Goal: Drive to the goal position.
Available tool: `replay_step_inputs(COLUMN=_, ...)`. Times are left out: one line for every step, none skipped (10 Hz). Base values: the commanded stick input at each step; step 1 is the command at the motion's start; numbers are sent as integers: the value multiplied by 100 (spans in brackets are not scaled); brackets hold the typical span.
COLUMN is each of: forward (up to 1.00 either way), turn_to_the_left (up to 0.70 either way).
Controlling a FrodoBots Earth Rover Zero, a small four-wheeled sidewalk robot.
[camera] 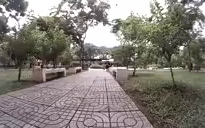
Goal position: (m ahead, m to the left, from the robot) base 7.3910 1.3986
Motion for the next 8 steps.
replay_step_inputs(forward=0, turn_to_the_left=0)
replay_step_inputs(forward=0, turn_to_the_left=0)
replay_step_inputs(forward=0, turn_to_the_left=0)
replay_step_inputs(forward=23, turn_to_the_left=0)
replay_step_inputs(forward=42, turn_to_the_left=0)
replay_step_inputs(forward=0, turn_to_the_left=0)
replay_step_inputs(forward=0, turn_to_the_left=0)
replay_step_inputs(forward=0, turn_to_the_left=0)
